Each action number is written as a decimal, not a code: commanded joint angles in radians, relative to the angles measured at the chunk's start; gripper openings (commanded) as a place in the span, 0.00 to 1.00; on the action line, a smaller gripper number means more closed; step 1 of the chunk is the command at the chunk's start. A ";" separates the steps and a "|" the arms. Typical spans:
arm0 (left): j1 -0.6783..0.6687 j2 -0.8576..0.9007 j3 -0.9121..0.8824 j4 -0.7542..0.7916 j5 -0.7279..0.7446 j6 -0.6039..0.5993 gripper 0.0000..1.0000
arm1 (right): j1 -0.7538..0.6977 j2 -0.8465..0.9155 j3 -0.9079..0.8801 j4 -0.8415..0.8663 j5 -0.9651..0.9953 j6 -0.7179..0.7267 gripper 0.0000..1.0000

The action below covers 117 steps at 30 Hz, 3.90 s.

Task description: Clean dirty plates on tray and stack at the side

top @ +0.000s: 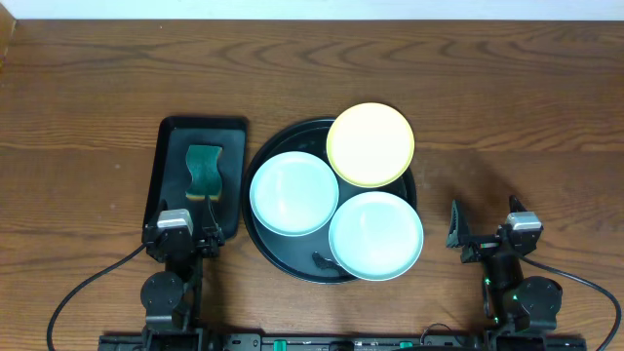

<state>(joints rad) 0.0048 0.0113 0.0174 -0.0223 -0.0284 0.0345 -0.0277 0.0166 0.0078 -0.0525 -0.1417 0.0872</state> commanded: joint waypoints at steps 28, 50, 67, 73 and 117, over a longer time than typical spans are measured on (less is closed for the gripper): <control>0.003 0.067 0.110 -0.049 -0.009 0.010 0.75 | 0.009 0.006 0.019 0.097 -0.036 0.013 0.99; 0.004 0.990 1.133 -0.712 0.036 0.006 0.75 | 0.009 0.816 0.781 -0.240 -0.153 -0.023 0.99; 0.012 1.527 1.543 -1.125 0.156 0.006 0.75 | 0.009 1.374 1.337 -0.728 -0.385 0.070 0.99; 0.012 1.584 1.542 -1.112 0.156 0.006 0.75 | 0.061 1.421 1.337 -0.698 -0.408 0.084 0.87; 0.048 1.582 1.542 -1.120 -0.033 -0.175 0.75 | 0.683 2.116 1.559 -0.835 0.028 0.492 0.21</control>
<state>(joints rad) 0.0460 1.5841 1.5879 -1.1435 -0.0414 -0.1276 0.6449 2.1048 1.5497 -0.9001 -0.1219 0.5648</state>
